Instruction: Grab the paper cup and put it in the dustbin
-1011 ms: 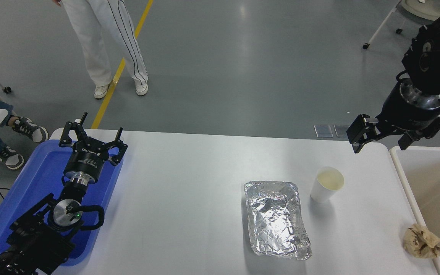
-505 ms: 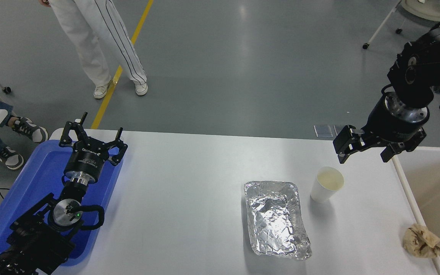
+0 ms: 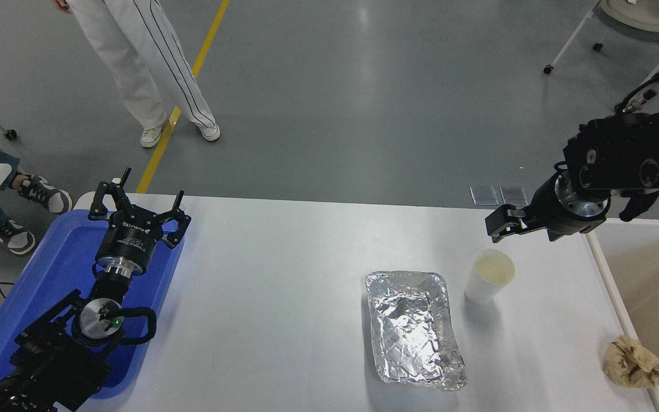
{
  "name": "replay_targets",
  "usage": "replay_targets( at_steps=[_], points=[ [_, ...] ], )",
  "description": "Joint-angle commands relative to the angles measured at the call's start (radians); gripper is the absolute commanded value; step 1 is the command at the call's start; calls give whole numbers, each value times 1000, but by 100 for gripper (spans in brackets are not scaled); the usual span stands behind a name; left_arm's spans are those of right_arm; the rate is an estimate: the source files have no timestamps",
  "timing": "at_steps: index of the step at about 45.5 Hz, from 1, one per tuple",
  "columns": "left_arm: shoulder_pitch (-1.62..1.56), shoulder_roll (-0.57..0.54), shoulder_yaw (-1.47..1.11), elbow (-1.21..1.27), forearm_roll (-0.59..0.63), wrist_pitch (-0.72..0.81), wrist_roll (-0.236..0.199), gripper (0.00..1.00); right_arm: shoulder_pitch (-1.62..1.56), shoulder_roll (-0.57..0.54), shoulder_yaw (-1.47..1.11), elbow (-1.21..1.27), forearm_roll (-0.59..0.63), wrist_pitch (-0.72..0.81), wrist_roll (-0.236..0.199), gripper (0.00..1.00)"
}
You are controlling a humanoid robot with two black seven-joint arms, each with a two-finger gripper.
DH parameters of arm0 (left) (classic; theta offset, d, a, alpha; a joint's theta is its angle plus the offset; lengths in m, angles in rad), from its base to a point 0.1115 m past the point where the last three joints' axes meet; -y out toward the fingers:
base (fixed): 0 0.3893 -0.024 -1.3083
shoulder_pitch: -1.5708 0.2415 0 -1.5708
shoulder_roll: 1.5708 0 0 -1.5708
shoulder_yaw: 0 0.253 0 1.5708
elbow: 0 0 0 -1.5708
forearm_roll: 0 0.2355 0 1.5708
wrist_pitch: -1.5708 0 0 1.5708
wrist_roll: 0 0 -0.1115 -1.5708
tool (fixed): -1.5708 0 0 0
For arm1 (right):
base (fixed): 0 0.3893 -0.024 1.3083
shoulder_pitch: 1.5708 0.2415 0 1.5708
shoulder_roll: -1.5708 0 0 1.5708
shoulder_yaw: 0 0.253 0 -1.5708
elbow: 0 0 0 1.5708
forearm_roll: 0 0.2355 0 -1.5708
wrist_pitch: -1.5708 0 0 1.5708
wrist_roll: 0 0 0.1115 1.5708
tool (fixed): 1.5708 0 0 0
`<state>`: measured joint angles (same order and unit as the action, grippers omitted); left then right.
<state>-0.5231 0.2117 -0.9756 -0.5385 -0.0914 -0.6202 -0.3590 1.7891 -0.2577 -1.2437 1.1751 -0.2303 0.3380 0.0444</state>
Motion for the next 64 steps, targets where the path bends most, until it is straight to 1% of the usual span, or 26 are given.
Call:
replay_targets(
  at_steps=[1,17,23,26,34,37,41,43,46,50,53,56,59,60,61,64],
  points=[
    [0,0,0,0,-1,0,0,100,-155,21,10,-138,3,-34,0,99],
    [0,0,0,0,1,0,0,100,-260,25,66,-173,2,-82,0,98],
    [0,0,0,0,1,0,0,100,-274,25,66,-178,-10,-86,0,95],
    [0,0,0,0,1,0,0,100,-278,25,64,-190,-14,-94,0,95],
    [0,0,0,0,-1,0,0,100,-306,26,64,-195,-15,-143,-1,95],
    [0,0,0,0,-1,-1,0,100,-316,26,66,-195,-9,-155,-3,93],
    [0,0,0,0,1,-1,0,100,-324,26,67,-196,0,-162,-5,88],
    [0,0,0,0,-1,-1,0,100,-329,26,73,-196,3,-166,-5,83],
    [0,0,0,0,1,0,0,100,-338,26,84,-196,3,-166,-6,71],
    [0,0,0,0,1,0,0,100,-343,25,87,-195,5,-166,-8,60],
    [0,0,0,0,-1,0,0,100,-344,25,87,-195,6,-165,-8,49],
    [0,0,0,0,1,0,0,100,-347,25,90,-195,6,-163,-8,39],
    [0,0,0,0,-1,0,0,100,-347,25,98,-193,6,-154,-8,22],
    [0,0,0,0,-1,0,0,100,-346,25,104,-187,6,-146,-8,4],
    [0,0,0,0,1,0,0,100,-346,25,104,-186,6,-145,-8,0],
    [0,0,0,0,1,0,0,100,-346,25,106,-184,6,-137,-8,0]
  ],
)
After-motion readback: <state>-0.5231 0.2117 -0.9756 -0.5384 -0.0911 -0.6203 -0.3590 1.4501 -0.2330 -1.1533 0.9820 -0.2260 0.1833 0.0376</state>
